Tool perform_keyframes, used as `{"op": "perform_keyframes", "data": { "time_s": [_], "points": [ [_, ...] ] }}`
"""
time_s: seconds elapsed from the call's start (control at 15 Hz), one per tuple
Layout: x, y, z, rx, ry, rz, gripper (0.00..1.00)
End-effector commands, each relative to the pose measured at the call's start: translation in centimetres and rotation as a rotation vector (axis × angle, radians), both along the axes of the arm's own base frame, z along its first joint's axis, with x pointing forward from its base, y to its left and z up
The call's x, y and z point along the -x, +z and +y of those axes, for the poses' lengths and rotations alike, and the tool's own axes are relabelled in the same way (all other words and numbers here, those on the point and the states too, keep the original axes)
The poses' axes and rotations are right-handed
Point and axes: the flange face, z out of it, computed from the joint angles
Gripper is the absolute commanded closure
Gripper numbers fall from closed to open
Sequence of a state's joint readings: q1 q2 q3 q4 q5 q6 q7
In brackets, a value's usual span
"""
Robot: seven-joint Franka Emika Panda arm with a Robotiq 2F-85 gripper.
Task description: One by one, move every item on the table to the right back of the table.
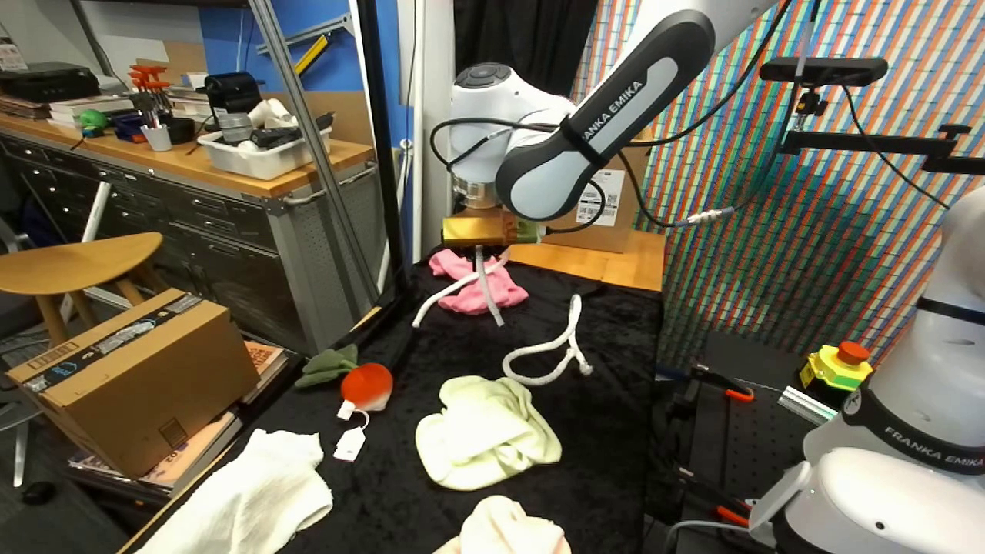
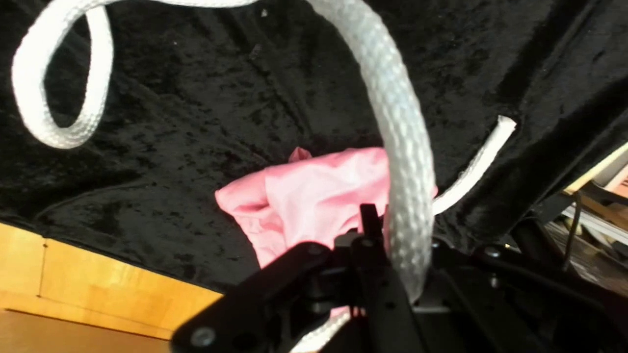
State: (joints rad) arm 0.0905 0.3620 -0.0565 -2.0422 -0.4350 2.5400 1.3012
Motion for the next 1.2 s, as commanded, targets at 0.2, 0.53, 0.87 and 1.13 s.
{"op": "perform_keyframes", "data": {
  "time_s": [0.2,0.53,0.87,1.13],
  "points": [
    [-4.9,1.7,-2.3,-0.049,-0.182,-0.110,0.91],
    [-6.6,1.5,-5.2,-0.070,-0.301,-0.132,0.91],
    [-7.3,0.9,-6.5,-0.090,-0.373,-0.144,0.59],
    [-7.2,1.1,-6.4,-0.096,-0.357,-0.128,0.30]
  ]
}}
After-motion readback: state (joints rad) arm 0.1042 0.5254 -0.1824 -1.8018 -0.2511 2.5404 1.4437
